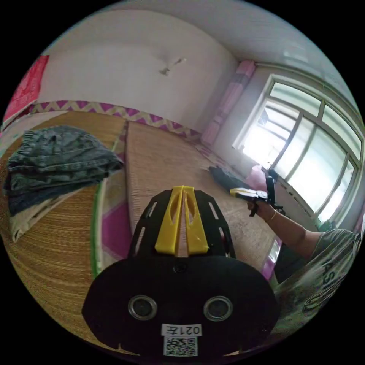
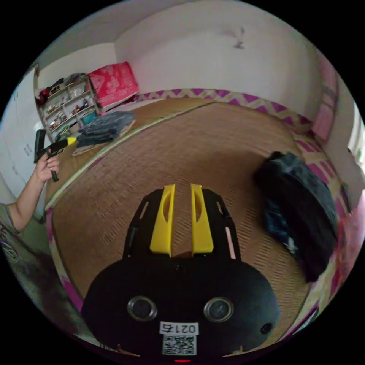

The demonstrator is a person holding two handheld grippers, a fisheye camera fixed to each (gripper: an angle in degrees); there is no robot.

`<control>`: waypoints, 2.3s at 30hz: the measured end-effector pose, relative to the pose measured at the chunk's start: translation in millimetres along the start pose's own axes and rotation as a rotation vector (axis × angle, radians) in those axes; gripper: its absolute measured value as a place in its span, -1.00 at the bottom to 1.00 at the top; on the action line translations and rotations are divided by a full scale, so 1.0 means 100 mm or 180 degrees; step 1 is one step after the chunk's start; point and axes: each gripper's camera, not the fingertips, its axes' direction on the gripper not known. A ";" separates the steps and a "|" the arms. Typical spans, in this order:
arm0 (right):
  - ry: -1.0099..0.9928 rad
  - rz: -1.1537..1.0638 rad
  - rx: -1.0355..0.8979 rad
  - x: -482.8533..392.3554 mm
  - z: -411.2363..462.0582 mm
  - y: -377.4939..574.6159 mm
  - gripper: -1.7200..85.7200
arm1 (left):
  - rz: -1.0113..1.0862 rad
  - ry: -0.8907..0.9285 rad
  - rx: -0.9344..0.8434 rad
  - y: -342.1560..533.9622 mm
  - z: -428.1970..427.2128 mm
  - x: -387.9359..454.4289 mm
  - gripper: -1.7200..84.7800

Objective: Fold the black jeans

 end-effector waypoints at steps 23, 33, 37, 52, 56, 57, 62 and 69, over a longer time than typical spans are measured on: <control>0.2732 -0.1316 -0.0847 -0.37 0.96 -0.56 -0.78 | 0.0397 -0.0325 -0.0583 1.26 1.29 1.76 -0.98; 0.1875 0.0057 -0.0361 0.25 -0.58 -1.06 -0.86 | 0.0129 -0.0323 -0.0668 1.75 1.07 1.65 -0.98; 0.1456 0.0563 -0.0005 0.64 -1.71 -1.29 -0.86 | 0.0034 -0.0267 -0.0664 1.83 1.01 1.63 -0.98; -0.0673 -0.1240 -0.0351 -2.89 -2.18 -0.92 -0.85 | -0.0085 -0.0187 -0.0176 2.18 0.09 1.73 -0.98; -0.1283 -0.1041 -0.0728 -3.55 -1.51 -0.27 -0.84 | -0.0349 -0.0420 -0.0172 2.45 -0.29 1.45 -0.98; -0.1222 -0.0960 -0.0607 -3.54 -1.59 -0.19 -0.83 | -0.0425 -0.0474 -0.0184 2.53 -0.39 1.36 -0.98; -0.1174 -0.0975 -0.0327 -3.28 -2.02 0.02 -0.77 | -0.0681 -0.0505 -0.0187 2.73 -0.60 1.06 -0.98; -0.0979 -0.1268 -0.0371 -3.19 -2.33 0.20 -0.78 | -0.0698 -0.0426 -0.0126 2.79 -0.49 1.08 -0.98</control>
